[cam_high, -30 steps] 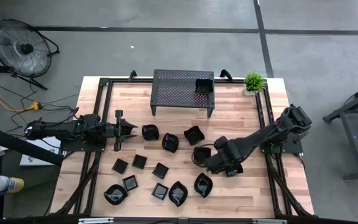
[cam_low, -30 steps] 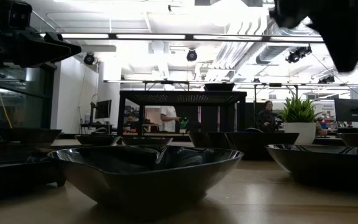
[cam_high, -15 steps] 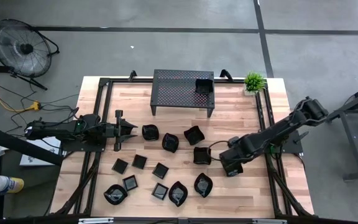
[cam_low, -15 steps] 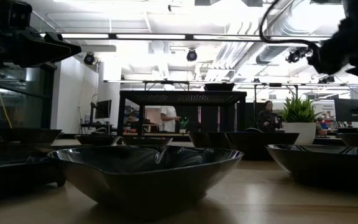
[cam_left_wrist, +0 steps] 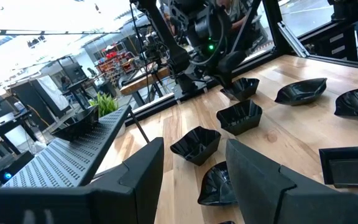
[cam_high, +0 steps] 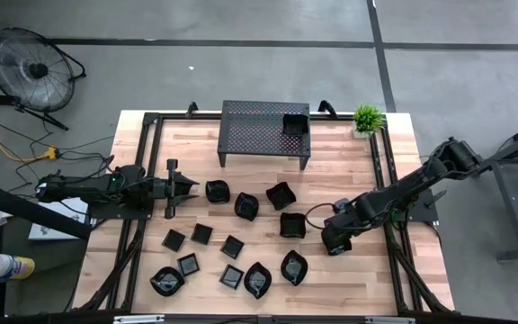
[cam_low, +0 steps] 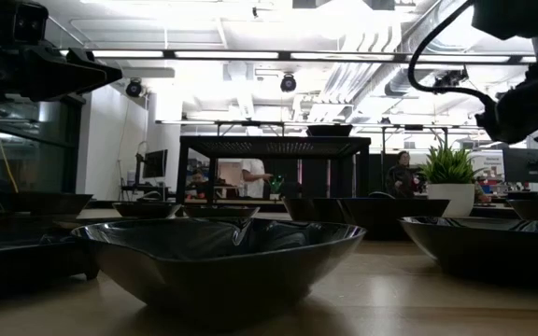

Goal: Pick & Place Mini shaped plates
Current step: Stack the black distorted square plate on top of the black distorted square plate on the shelf

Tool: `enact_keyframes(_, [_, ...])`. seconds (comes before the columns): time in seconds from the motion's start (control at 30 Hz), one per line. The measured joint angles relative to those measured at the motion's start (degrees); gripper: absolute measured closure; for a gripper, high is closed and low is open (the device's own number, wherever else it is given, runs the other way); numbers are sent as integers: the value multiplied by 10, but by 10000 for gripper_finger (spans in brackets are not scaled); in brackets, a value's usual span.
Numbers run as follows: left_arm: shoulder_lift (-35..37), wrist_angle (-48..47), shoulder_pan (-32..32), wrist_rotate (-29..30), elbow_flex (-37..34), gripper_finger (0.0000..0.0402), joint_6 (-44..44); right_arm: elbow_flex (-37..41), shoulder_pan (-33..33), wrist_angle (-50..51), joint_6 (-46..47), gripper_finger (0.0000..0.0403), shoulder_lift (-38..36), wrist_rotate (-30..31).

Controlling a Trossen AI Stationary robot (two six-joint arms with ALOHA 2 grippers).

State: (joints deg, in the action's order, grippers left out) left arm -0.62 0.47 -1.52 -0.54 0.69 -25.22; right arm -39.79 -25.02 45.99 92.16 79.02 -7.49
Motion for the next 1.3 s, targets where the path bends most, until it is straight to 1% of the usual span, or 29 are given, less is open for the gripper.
enact_keyframes(0.3, [0,0,0,0,0,231,0,3,0,-4,-7,346,0,-11])
enact_keyframes(0.53, [0,0,0,0,0,231,0,2,0,-4,-7,397,0,-13])
enact_keyframes(0.67, [0,0,0,0,0,231,0,2,0,0,-7,392,0,-10])
enact_keyframes(0.97, [0,0,0,0,0,231,0,2,-1,3,-9,400,-6,-8])
enact_keyframes(1.1, [0,0,0,0,0,231,0,-9,-1,15,-9,401,-21,-5])
enact_keyframes(1.3, [0,0,0,0,0,231,0,-49,2,64,-8,402,-60,23])
